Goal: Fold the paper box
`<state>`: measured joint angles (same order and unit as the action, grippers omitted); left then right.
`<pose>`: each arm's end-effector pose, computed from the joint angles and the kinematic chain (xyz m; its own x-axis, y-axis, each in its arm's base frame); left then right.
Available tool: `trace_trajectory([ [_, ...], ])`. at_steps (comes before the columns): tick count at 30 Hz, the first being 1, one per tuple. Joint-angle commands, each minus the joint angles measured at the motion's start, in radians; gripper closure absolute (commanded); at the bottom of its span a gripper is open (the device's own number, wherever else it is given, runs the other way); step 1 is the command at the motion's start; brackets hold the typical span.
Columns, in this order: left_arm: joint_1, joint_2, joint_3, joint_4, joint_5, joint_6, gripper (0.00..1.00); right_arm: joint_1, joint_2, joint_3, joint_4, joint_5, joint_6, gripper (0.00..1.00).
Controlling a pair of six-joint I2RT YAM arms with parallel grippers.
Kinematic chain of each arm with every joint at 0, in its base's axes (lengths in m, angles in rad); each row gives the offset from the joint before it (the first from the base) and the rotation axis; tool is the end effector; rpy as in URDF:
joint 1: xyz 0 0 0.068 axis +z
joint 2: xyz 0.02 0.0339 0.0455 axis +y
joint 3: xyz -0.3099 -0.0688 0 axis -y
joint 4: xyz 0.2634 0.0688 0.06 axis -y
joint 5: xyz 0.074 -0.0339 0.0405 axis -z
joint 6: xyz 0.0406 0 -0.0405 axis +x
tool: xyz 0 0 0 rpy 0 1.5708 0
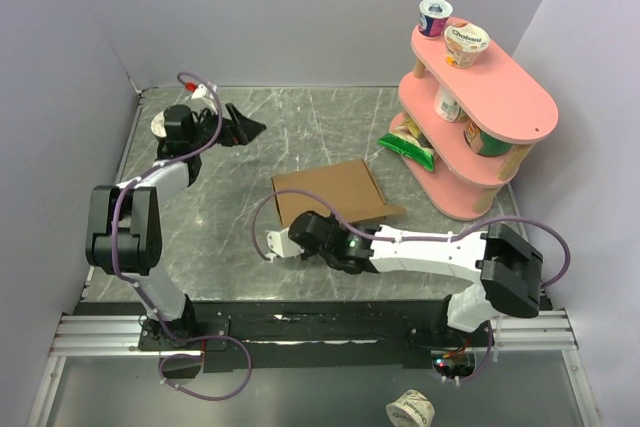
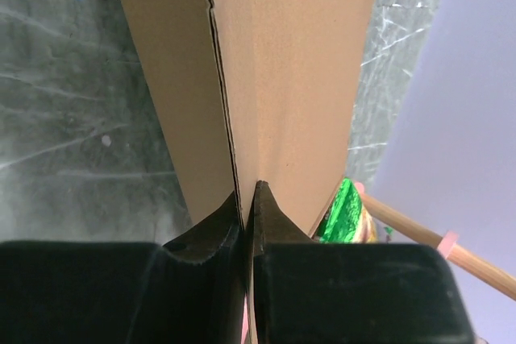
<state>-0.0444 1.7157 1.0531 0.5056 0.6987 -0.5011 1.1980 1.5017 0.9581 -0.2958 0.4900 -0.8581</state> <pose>0.4115 -0.0444 0.2890 -0.4582 -0.3478 -0.8180 0.5114 0.6495 -0.5627 0.1374 0.2989 0.2560 0.3579 -0.9179 -0.1717 -0.6675 -0.1229 -0.7344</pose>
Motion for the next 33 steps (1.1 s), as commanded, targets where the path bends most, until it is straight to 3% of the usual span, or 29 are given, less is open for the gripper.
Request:
trace_trajectory([
  [1,0.003,-0.062,-0.074,0.097,-0.014,-0.039,0.04,-0.035,-0.046,0.167,-0.254,-0.096,0.103,0.92],
  [13,0.005,-0.13,-0.235,0.264,0.028,-0.057,0.04,-0.113,0.005,0.493,-0.606,-0.31,0.214,0.92],
  [18,0.005,-0.116,-0.3,0.396,0.157,-0.089,0.04,-0.179,0.044,0.597,-0.699,-0.389,0.226,0.92],
  [26,0.005,-0.065,-0.468,0.876,0.269,-0.292,0.04,-0.305,0.141,0.744,-0.789,-0.573,0.229,0.92],
  [33,0.035,0.024,-0.508,1.231,0.323,-0.467,0.03,-0.408,0.255,0.912,-0.884,-0.717,0.232,0.92],
])
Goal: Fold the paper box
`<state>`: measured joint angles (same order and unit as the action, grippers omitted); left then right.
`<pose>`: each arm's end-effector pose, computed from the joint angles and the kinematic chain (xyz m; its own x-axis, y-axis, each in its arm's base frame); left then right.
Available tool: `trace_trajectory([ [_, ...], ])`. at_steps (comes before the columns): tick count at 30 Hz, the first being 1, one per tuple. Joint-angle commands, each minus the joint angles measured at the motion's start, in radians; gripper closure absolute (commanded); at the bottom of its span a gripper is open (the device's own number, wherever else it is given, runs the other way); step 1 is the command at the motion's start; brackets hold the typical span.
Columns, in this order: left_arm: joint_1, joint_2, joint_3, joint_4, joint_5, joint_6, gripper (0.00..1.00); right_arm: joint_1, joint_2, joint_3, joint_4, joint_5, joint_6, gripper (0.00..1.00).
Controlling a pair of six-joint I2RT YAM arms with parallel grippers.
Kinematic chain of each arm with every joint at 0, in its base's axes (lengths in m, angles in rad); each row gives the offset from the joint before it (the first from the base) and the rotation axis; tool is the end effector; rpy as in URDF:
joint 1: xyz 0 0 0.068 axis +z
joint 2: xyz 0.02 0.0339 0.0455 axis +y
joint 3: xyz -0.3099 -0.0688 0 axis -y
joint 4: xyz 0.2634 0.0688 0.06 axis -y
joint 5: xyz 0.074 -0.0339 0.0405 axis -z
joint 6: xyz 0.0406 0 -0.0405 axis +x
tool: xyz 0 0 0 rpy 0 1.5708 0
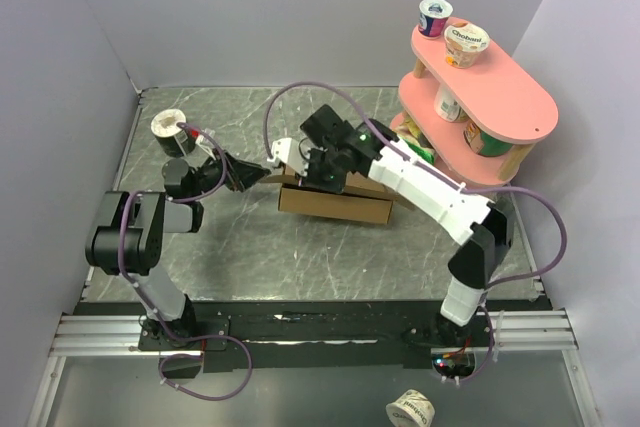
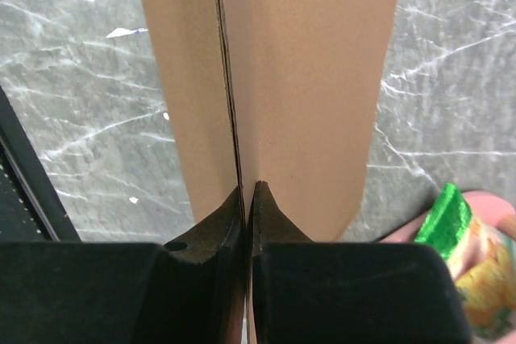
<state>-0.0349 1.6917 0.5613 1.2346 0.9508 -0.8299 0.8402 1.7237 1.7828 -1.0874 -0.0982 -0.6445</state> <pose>0.3197 -0.0442 0.2186 -0.5417 -0.4101 -0.7338 0.6364 0.3702 -0.6767 0.2544 0.2899 0.3973 0.0087 -0.8862 -0.4632 -0.9629 0.1175 -0.2431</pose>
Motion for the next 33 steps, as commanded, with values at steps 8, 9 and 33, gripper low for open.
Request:
trace_trajectory([
  [8,0.033,-0.004,-0.061,0.415,0.092,-0.014,0.01,-0.145,0.1,0.196,-0.169,-0.245,0.002,0.92],
  [9,0.033,-0.032,-0.061,0.349,0.083,0.039,0.01,-0.157,0.112,0.213,-0.177,-0.253,0.0,0.92],
  [33,-0.235,-0.106,0.254,-0.72,-0.064,0.937,0.04,-0.342,0.189,0.31,-0.259,-0.489,-0.061,0.95],
])
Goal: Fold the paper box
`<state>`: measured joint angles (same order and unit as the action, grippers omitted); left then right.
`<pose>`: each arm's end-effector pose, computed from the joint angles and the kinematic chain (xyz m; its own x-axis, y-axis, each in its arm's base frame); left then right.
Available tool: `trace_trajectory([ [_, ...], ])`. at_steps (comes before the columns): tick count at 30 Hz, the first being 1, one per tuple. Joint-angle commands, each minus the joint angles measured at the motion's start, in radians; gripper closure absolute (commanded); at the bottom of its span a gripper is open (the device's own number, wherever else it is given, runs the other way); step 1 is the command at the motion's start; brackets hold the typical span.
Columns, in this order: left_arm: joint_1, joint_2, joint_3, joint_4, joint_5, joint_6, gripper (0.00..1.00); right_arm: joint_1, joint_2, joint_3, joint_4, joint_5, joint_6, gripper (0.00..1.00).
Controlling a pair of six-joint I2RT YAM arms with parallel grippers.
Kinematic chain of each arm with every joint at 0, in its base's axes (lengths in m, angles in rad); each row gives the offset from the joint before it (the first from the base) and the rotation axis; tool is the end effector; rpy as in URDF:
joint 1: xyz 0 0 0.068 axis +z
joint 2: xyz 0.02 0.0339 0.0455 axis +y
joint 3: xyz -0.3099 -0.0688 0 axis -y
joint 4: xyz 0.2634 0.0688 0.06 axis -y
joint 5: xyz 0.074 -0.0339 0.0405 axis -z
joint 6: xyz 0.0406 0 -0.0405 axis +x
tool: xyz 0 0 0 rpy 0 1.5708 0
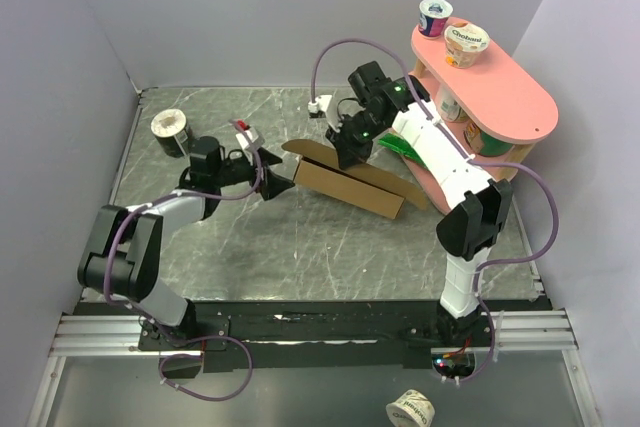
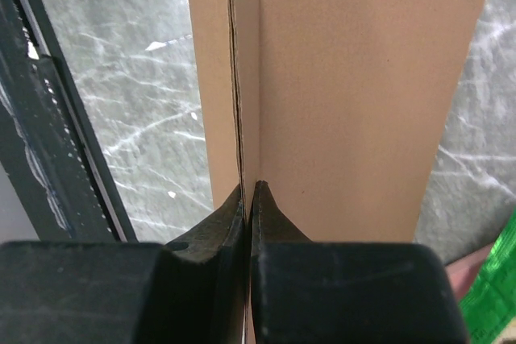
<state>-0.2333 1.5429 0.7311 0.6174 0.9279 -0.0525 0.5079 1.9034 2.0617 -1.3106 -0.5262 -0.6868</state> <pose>0.3161 -0.1085 0.2545 -0.2351 0.0235 -0.9717 0.8915 0.4035 -0.2059 0.3537 0.2202 0.4075 -0.2376 -0.7598 -0.6052 -0.9693 0.2257 0.0972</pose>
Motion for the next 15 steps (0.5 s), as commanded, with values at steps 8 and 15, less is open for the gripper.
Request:
trace_trajectory([
  [8,-0.149,0.007,-0.007,0.054,-0.193,0.263,0.04,-0.039,-0.001,0.029,-0.045,-0.118,-0.036,1.0],
  [15,-0.233,-0.036,-0.018,0.005,-0.329,0.371,0.04,-0.039,-0.021,0.006,-0.076,-0.195,-0.053,1.0],
])
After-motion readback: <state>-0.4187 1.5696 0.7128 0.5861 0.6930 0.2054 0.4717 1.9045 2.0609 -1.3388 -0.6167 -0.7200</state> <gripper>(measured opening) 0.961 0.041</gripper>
